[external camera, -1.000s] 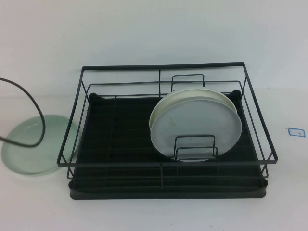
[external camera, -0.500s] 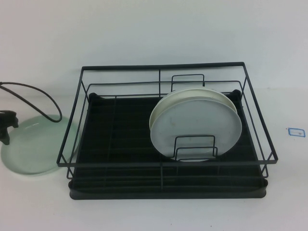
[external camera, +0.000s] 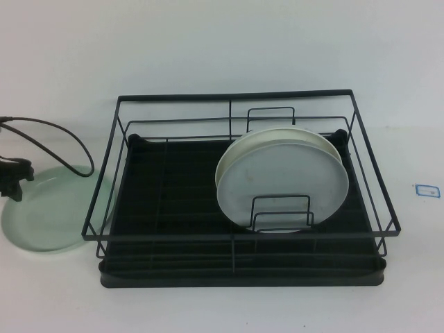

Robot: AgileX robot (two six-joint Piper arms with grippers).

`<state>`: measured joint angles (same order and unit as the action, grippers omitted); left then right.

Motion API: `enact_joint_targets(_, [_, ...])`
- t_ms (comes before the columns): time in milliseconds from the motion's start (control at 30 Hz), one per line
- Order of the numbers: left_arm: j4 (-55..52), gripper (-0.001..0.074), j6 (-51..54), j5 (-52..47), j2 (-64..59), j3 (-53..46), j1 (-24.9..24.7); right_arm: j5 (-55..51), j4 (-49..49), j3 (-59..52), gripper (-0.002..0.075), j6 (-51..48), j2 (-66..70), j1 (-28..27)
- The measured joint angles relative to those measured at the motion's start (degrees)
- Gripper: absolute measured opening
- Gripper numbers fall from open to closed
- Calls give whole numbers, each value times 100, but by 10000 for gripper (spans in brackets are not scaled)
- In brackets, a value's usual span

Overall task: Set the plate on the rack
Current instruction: Pick up the plate from the table

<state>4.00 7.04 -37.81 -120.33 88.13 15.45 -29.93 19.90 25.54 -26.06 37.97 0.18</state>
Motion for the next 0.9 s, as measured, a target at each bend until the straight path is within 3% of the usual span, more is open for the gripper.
enact_joint_targets(333, [-27, 372, 99, -138, -298, 45, 0, 25, 9, 0, 19, -25, 13, 0])
enact_joint_targets(433, [30, 298, 99, -204, -345, 80, 0, 39, 11, -63, 19, -34, 13, 0])
enact_joint_targets(600, [-51, 72, 178, -328, -375, 109, -10, 88, 21, -97, 19, -47, 13, 0])
enact_joint_targets(900, [9, 27, 631, -712, -59, 57, 175, 263, 21, -167, 19, -66, 13, 0])
